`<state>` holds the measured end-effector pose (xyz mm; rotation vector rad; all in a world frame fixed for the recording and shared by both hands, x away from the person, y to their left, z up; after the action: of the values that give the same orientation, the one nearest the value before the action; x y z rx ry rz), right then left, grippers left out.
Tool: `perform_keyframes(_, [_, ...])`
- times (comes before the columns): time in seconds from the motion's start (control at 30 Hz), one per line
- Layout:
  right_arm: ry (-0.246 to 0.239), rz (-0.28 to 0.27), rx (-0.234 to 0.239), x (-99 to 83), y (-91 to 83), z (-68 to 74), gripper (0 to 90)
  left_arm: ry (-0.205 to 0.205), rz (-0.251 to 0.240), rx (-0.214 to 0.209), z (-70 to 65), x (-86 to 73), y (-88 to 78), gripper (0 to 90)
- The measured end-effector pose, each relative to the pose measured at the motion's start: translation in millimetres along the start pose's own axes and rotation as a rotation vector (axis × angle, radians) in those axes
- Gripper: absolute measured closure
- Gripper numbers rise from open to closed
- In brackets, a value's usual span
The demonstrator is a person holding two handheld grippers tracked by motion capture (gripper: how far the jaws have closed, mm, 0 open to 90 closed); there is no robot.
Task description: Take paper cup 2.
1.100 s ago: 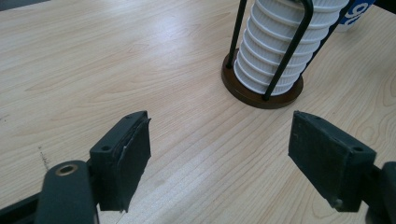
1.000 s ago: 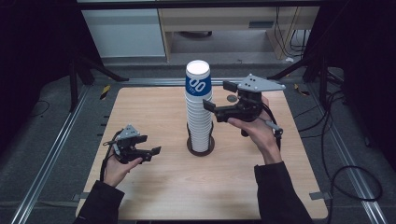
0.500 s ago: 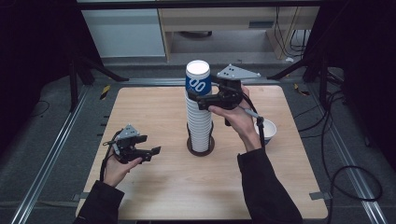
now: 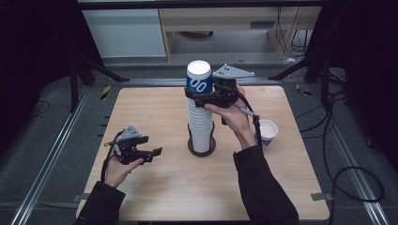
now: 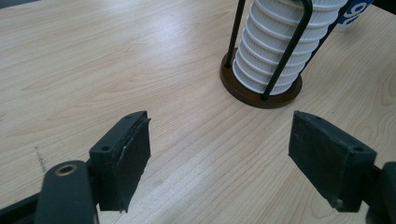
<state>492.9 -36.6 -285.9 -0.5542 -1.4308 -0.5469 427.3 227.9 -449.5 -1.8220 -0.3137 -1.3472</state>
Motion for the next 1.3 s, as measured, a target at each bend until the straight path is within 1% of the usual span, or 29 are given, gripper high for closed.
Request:
perform_keyframes(0.03, [0.003, -0.001, 0.007, -0.2, 0.3, 0.4, 17.6, -0.001, -0.001, 0.000, 0.2, 0.1, -0.2, 20.3])
perform_keyframes(0.1, [-0.005, 0.002, 0.001, 0.6, 0.3, 1.3, 18.0, -0.002, -0.004, 0.001, 0.4, 0.2, -0.5, 20.3])
perform_keyframes(0.23, [-0.010, 0.000, 0.006, 2.2, -0.4, 1.4, 18.3, -0.003, -0.002, 0.002, 0.6, 0.0, -0.5, 20.4])
perform_keyframes(0.4, [-0.030, -0.013, 0.006, 12.5, -3.8, 2.9, 18.6, -0.001, -0.001, 0.000, 0.2, 0.0, -0.3, 20.4])
perform_keyframes(0.63, [-0.042, -0.028, 0.012, 28.2, -6.3, 3.1, 19.7, -0.003, -0.008, 0.003, 0.7, 0.7, -1.6, 20.4])
perform_keyframes(0.8, [-0.046, -0.035, 0.003, 37.1, -7.7, 3.3, 19.9, -0.004, -0.007, 0.002, 0.9, 0.6, -1.9, 20.4])
perform_keyframes(0.87, [-0.052, -0.047, 0.003, 41.3, -8.5, 4.2, 19.9, -0.003, -0.008, 0.003, 1.1, 0.9, -2.5, 20.4])
perform_keyframes(1.0, [-0.048, -0.075, 0.005, 52.6, -10.9, 5.4, 19.9, -0.002, -0.010, 0.003, 0.6, 1.3, -2.7, 20.5])
perform_keyframes(1.1, [-0.060, -0.087, 0.001, 60.0, -12.6, 5.9, 19.9, -0.002, -0.008, 0.002, 0.7, 1.1, -2.5, 20.5])
perform_keyframes(1.3, [-0.070, -0.118, -0.006, 75.1, -20.1, 8.0, 19.9, -0.001, -0.010, 0.000, 0.8, 1.4, -3.3, 20.7])
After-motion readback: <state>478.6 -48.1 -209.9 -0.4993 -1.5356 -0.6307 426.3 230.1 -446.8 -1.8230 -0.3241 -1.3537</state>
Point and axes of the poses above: each handheld gripper's, and its own axes: y roughly forward along the jaws, x roughly out of its top, z roughly to its left, the point moved 4 cm from there along y, roughly forward along the jaws, and after that the axes turned 8 degrees about -z, right-handed, at the moved point
